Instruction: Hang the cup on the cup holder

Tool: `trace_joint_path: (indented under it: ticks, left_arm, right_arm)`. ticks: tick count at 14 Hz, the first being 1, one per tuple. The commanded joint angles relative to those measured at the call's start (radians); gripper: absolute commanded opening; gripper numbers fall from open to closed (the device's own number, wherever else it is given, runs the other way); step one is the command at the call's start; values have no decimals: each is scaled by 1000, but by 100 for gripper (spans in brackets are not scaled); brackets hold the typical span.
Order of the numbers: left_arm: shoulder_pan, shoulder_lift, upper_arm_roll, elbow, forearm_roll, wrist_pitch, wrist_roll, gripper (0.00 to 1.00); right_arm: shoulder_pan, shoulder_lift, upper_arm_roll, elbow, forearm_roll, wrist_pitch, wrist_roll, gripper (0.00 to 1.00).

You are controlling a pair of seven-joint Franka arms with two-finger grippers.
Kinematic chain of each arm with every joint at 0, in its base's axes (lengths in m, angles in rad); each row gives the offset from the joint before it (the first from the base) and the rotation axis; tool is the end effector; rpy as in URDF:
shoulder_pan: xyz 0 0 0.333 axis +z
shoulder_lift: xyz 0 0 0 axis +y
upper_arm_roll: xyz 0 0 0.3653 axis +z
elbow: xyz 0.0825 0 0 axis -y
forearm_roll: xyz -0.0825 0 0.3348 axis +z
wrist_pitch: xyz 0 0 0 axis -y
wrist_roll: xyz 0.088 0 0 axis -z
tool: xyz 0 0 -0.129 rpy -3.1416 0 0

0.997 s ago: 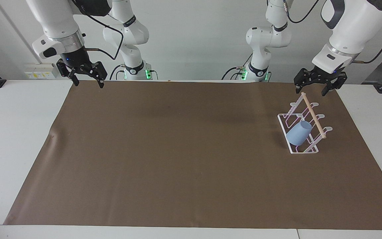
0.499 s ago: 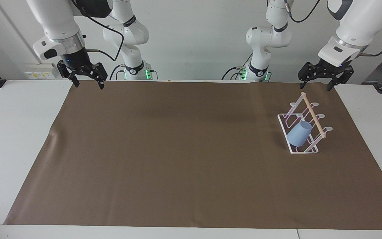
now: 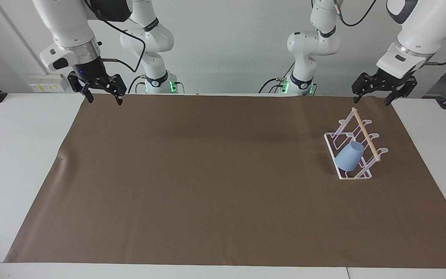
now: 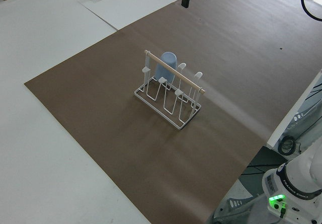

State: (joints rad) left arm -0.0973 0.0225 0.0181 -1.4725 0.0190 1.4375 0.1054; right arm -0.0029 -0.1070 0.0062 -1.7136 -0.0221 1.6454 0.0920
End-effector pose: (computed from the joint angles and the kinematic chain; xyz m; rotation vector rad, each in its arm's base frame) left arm 0.4974 -0.0370 0.6702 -3.1087 0.2846 0.0902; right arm 0.4735 -0.0009 0.6500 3.1171 -0.1365 0.0622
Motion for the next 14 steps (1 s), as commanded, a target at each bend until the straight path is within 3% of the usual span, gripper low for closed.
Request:
trace_joint_path:
  ticks: [1,7,11,14]
  left_arm:
    - [86,-10,-76,-9,-4,-14,7,100]
    - [105,-35,-80,-28,-7,-11,8,100]
    - [119,-139,-69,-207,-25,118,31,100]
    - [114,-142,-73,-204,-24,121,39,100]
  right_arm:
    - [-3,-17,9,-26,-9,37,14,100]
    - [-5,-19,8,-31,-7,42,12,100]
    - [60,-7,-63,-26,-22,40,2,100]
    - [57,-5,-63,-26,-22,33,-3,100]
